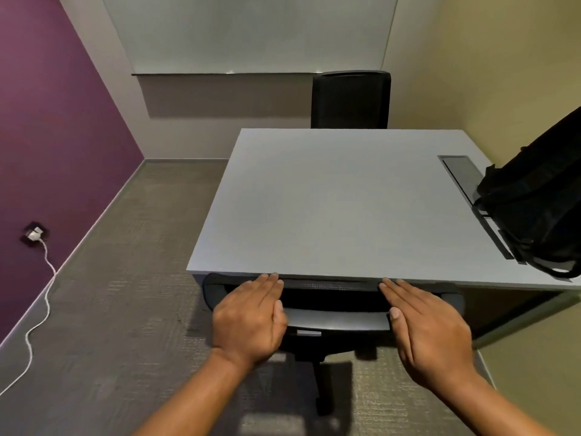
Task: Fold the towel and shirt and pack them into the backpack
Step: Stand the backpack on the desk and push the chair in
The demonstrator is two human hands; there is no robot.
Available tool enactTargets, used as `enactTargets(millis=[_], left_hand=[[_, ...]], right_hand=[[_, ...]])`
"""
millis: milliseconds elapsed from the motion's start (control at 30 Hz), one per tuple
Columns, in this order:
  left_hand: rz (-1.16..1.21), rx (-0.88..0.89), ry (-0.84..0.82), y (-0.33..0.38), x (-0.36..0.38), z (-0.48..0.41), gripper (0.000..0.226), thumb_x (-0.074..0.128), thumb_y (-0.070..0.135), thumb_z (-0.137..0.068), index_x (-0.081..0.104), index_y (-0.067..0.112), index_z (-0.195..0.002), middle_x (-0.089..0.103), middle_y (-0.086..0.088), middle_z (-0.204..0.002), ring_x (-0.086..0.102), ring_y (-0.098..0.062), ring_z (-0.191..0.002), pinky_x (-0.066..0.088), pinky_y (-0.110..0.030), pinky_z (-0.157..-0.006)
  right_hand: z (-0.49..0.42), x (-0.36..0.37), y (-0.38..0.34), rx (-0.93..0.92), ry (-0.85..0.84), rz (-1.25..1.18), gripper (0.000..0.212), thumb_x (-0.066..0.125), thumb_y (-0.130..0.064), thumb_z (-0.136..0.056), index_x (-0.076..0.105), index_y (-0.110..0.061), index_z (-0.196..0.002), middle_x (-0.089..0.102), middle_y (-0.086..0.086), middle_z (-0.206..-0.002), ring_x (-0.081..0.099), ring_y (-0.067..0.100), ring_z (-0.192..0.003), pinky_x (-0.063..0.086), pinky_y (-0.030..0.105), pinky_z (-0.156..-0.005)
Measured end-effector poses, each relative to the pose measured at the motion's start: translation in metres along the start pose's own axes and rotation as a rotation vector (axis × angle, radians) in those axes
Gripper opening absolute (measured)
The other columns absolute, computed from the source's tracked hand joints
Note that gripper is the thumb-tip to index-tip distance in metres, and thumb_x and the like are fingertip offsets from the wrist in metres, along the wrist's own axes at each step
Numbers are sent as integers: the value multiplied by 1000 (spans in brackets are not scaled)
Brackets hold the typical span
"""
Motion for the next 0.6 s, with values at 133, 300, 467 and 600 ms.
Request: enactTargets(millis=[133,300,467,600], left_hand=[[-20,-45,-11,4,8,-8,44,37,27,-94,76,9,-104,73,-5,-111,69,-18,-104,54,-35,-90],[-29,-55,-18,2,16,-22,42,40,26,-92,76,10,-105,73,-4,-111,69,-18,-103,53,-34,-91],[-26,-41,-19,-7,27,-35,41,41,26,-91,76,10,-105,73,-4,-111,69,-18,-104,52,-33,-92],[-21,-19,5,-29,27,-45,41,41,25,-90,76,10,-103,73,-4,-109,70,-17,-102,53,-32,-90]], right_hand=[[-11,5,7,8,-14,11,49,32,-34,-99,67,-12,-125,65,3,-129,59,18,-124,37,29,-103],[-29,13,17,8,-24,45,52,28,-34,-100,64,-12,-129,63,4,-133,55,21,-128,35,37,-109],[-46,17,23,22,-25,61,52,29,-34,-99,64,-10,-129,63,5,-132,56,20,-127,37,34,-108],[-58,26,12,29,11,57,50,32,-32,-97,67,-10,-125,66,5,-128,60,21,-123,40,35,-104]])
Point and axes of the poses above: each hand's wrist, its own z-axis away from the middle knuckle, its own x-axis out of the palm, y = z × x, the point moved 7 cm from there along -z, towards the middle knuckle
